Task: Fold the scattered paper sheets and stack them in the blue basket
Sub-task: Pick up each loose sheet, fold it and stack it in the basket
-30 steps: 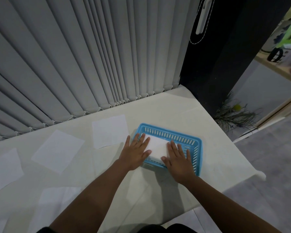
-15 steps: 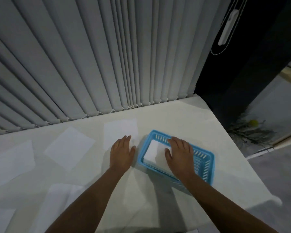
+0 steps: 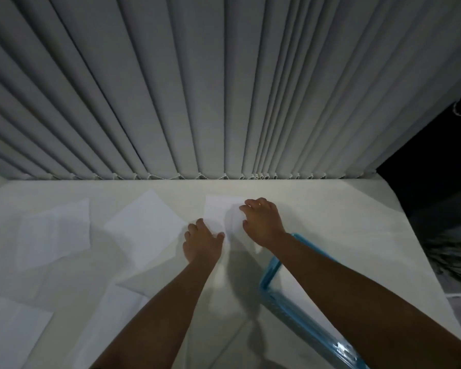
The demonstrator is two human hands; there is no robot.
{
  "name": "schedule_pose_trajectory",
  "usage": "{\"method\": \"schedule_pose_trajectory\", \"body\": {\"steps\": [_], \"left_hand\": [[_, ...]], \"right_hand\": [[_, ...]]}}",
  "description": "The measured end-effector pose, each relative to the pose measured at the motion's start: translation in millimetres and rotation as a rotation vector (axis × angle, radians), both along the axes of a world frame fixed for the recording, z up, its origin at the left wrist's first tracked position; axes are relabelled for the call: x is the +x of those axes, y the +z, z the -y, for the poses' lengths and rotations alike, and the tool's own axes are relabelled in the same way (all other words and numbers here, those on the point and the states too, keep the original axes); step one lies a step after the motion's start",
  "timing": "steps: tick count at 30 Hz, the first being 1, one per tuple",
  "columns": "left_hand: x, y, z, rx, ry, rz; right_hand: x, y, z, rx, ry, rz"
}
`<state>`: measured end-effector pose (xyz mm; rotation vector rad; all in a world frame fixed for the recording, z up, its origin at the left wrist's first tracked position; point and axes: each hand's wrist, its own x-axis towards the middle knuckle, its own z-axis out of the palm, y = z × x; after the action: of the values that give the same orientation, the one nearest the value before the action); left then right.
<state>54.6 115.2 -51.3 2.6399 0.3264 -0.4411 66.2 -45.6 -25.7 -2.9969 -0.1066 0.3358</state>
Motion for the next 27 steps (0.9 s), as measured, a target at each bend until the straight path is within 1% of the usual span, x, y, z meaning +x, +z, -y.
{"method": "schedule_pose_trajectory", "body": {"steps": [2,7,11,14,19,21,23,25,27], "left_hand": [[7,-4,3,-0.012,-0.011,-0.008],[20,-9,5,-0.228,0.078,-0.029],[28,-15,-14,-0.340,0.141,-0.020],[33,-15,-32,-0.307,0.170,-0.049],[18,-14,-28,-0.214,0.085,-0.050],[12,-15,-22,-0.193,0.062,-0.040],[8,-17,-21,-0.178,0.064,-0.044],[7,-18,-21,-0.187,0.077,-0.064],[9,-17,-23,-0.216,0.084,-0.076]], "right_hand": [[19,-6,-8,-0.017,0.072,-0.033],[58,-20,-27,-0.010,0.207,-0.081],[75,-31,-36,-0.018,0.267,-0.109],[87,-36,-45,-0.021,0.296,-0.121],[93,-40,-48,0.016,0.279,-0.100],[98,-37,-52,0.055,0.240,-0.103],[103,-33,-59,0.102,0.188,-0.163],[106,-30,-62,0.146,0.123,-0.216],[107,-29,-60,0.188,0.083,-0.226]]}}
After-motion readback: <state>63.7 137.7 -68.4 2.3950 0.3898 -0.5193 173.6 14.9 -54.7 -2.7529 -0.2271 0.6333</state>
